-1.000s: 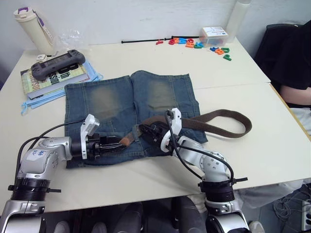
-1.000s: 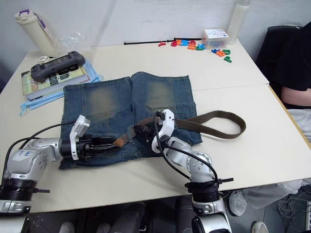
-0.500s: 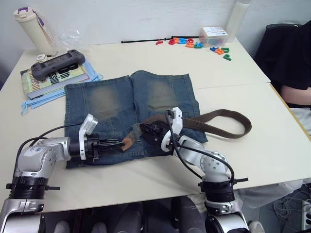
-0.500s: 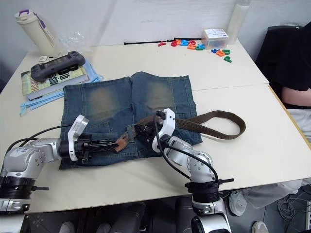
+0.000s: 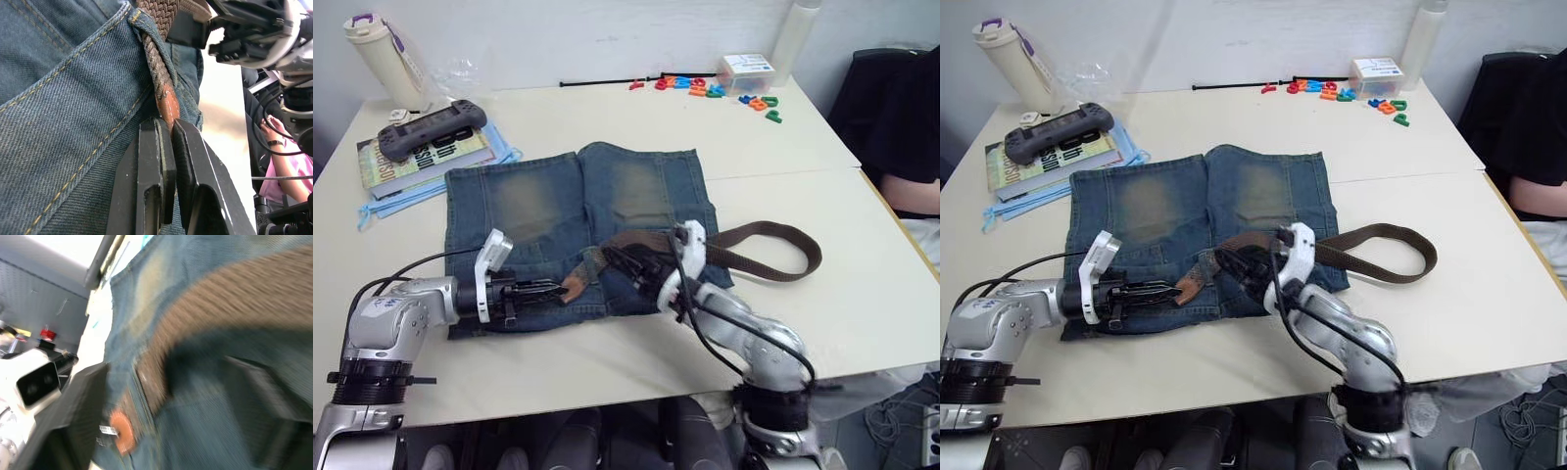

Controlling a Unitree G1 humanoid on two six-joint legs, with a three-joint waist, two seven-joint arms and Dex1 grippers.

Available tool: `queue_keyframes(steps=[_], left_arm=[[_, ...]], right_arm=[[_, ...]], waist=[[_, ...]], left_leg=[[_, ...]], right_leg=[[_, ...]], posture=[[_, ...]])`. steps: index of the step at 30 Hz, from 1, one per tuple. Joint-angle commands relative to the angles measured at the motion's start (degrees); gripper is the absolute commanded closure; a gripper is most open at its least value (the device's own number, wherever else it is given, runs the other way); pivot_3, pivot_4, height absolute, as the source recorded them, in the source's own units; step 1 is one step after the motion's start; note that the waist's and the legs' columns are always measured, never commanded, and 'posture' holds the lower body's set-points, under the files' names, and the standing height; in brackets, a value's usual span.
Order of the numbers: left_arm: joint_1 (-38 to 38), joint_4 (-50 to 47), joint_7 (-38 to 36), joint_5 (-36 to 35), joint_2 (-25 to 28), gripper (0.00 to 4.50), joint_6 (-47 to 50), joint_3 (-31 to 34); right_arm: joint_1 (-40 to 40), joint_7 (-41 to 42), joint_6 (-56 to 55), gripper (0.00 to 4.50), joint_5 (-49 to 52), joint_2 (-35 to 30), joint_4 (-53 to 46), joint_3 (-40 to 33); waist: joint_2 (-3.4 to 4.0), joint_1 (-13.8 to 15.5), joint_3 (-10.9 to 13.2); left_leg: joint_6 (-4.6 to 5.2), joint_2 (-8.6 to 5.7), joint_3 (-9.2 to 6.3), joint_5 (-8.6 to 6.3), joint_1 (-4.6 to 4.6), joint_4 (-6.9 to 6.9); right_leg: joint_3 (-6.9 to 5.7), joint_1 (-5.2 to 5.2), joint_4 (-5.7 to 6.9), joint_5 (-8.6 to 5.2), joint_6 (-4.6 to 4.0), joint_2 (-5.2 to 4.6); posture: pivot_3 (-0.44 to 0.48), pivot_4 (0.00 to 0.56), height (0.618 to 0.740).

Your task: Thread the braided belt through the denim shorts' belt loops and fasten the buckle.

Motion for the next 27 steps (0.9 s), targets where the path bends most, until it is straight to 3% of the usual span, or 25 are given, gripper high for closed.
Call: queue_keyframes(steps=[1, 5, 10, 22, 25, 27], left_arm=[[0.13, -2.50, 0.43, -1.62, -0.23, 4.50, -0.09, 1.65], [0.78, -3.98, 0.85, -2.53, -0.22, 4.50, 0.88, 2.26], [1.40, -6.93, 2.02, -4.49, 0.81, 4.50, 3.55, 4.23], [5.06, -20.50, 11.43, -9.67, -1.80, 4.50, 7.44, 7.82], [5.54, -20.05, 12.43, -11.09, -0.66, 4.50, 8.35, 10.02], [6.28, -19.52, 12.34, -11.07, 0.40, 4.50, 8.20, 10.88]], right_arm=[[1.54, 3.27, 2.72, 0.23, 2.01, -10.10, -14.37, -0.69], [1.80, 11.47, 0.65, 0.23, -14.58, -29.32, -25.02, 7.37], [1.05, 17.81, -7.10, 0.23, -37.08, -43.75, -27.42, 24.05], [1.43, 23.02, -13.40, 0.23, -61.34, -43.01, -16.67, 34.51], [2.47, 24.50, -14.38, 1.07, -65.11, -42.75, -15.24, 34.71], [3.04, 25.12, -14.94, 1.96, -67.43, -42.41, -14.53, 34.72]], waist=[[-0.01, 0.11, -0.01], [-0.03, -0.01, -0.02], [-0.04, 0.12, -0.02], [-0.06, 1.73, -0.03], [-0.08, 1.82, -0.04], [-0.09, 1.86, -0.05]], left_leg=[[0.03, -0.01, 0.00, -0.01, -0.01, 0.02], [0.26, 0.05, -0.01, -0.14, 0.04, -0.08], [0.21, 0.08, -0.21, -0.10, 0.26, -0.29], [0.11, 0.00, -0.19, -0.04, 0.22, -0.26], [0.11, 0.01, -0.19, -0.04, 0.25, -0.25], [0.11, 0.01, -0.20, -0.04, 0.25, -0.25]], right_leg=[[-0.01, 0.02, -0.03, 0.00, 0.00, -0.03], [-0.07, 0.12, -0.19, 0.02, 0.04, -0.04], [-0.37, 0.53, -0.64, 0.04, 0.07, -0.06], [-0.37, 0.62, -0.85, 0.10, 0.18, -0.15], [-0.38, 0.67, -0.84, 0.10, 0.17, -0.14], [-0.39, 0.68, -0.84, 0.10, 0.17, -0.15]], posture=[[0.000, 0.150, 0.657], [0.000, 0.150, 0.657], [0.000, 0.150, 0.657], [0.000, 0.150, 0.657], [0.000, 0.150, 0.657], [0.000, 0.150, 0.657]])
